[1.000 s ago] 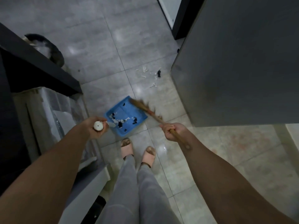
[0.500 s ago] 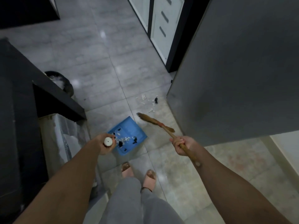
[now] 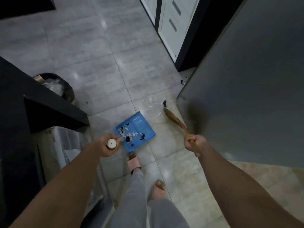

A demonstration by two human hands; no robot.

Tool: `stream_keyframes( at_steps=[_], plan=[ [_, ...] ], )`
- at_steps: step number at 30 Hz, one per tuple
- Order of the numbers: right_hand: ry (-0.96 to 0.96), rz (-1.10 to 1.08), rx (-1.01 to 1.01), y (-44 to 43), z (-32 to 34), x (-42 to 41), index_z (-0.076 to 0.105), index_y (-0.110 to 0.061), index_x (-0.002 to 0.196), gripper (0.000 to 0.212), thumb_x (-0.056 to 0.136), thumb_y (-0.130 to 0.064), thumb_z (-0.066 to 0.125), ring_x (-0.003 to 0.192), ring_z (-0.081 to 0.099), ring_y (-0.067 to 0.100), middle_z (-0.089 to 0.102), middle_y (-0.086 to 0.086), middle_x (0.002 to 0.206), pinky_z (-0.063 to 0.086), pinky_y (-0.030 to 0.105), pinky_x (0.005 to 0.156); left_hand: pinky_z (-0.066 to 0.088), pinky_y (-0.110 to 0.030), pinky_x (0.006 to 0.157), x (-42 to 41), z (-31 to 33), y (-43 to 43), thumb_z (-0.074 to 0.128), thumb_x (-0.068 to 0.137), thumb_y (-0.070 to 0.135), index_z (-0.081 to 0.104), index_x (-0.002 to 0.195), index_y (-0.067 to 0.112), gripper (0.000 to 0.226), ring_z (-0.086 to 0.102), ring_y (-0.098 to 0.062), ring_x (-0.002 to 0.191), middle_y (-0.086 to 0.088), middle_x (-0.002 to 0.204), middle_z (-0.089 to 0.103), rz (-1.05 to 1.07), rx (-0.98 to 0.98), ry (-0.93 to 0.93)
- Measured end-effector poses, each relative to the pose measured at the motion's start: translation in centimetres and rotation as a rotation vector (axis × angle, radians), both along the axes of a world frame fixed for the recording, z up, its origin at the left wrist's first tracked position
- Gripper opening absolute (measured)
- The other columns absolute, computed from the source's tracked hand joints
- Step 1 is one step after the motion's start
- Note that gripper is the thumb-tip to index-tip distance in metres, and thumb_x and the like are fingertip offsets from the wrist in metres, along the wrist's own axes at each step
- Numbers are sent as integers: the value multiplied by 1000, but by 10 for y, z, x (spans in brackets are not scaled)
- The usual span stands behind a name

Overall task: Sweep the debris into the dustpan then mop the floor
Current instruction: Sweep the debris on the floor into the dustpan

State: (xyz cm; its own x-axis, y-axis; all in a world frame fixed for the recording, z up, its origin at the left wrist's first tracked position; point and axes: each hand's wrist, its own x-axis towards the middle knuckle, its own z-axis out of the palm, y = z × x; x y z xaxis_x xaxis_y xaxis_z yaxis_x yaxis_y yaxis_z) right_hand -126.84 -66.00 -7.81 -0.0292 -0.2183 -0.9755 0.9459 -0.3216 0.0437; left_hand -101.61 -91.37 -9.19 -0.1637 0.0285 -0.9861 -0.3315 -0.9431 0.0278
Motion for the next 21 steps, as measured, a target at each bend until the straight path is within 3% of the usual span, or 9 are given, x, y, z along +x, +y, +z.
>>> stream_keyframes(
  at_steps=[3,4,5,7,9,11,17,21],
  plan=[
    [-54,102,-5,-28,-15,2,39,-24,73,35,106,-23,27,18,30,12,31,2,34,21,12,25,44,-16,30,-14,-11,-21,43,98,12,44,87,0,16,48,-14,27,-10,44,46,4,21,-2],
    [-79,127,-10,-36,-15,4,38,-23,73,36,107,-23,26,17,30,11,32,2,33,21,12,25,44,-16,30,-19,-14,-27,43,98,11,44,89,0,15,48,-14,26,-10,47,47,4,14,-9],
    [-98,143,-12,-42,-14,5,43,-25,80,32,107,-23,26,17,30,11,32,2,33,21,12,25,44,-17,30,-23,-16,-33,44,98,11,43,90,1,13,48,-14,26,-10,53,46,-3,3,-23],
    [-114,216,-9,-48,-7,3,49,-18,114,25,108,-20,25,18,31,11,34,2,35,24,12,26,45,-18,30,-28,-18,-42,45,98,10,42,93,2,10,49,-15,27,-8,62,45,-16,-13,-42],
    [-145,295,-15,-45,2,-7,39,-10,139,35,107,-18,26,19,33,14,36,2,37,26,13,27,44,-18,30,-29,-17,-50,46,98,9,43,90,1,11,49,-16,27,-11,52,48,-4,-11,-28],
    [-157,310,-24,-42,15,-16,34,-8,145,40,107,-20,27,20,35,14,37,1,39,28,13,29,44,-18,29,-31,-11,-57,45,98,10,44,87,0,15,49,-16,26,-12,42,47,18,-8,-23],
    [-66,170,-36,-37,27,-30,38,-11,143,40,107,-26,27,20,35,12,37,0,38,28,14,27,43,-18,28,-35,5,-77,43,99,11,43,83,-1,20,48,-16,25,-12,38,46,36,-20,4],
    [13,8,-13,-59,16,-41,49,-8,114,30,108,-26,26,18,31,10,34,0,35,25,11,26,43,-18,29,-37,3,-98,42,100,12,44,85,-1,20,49,-16,26,-12,39,47,43,-1,22]
  ],
)
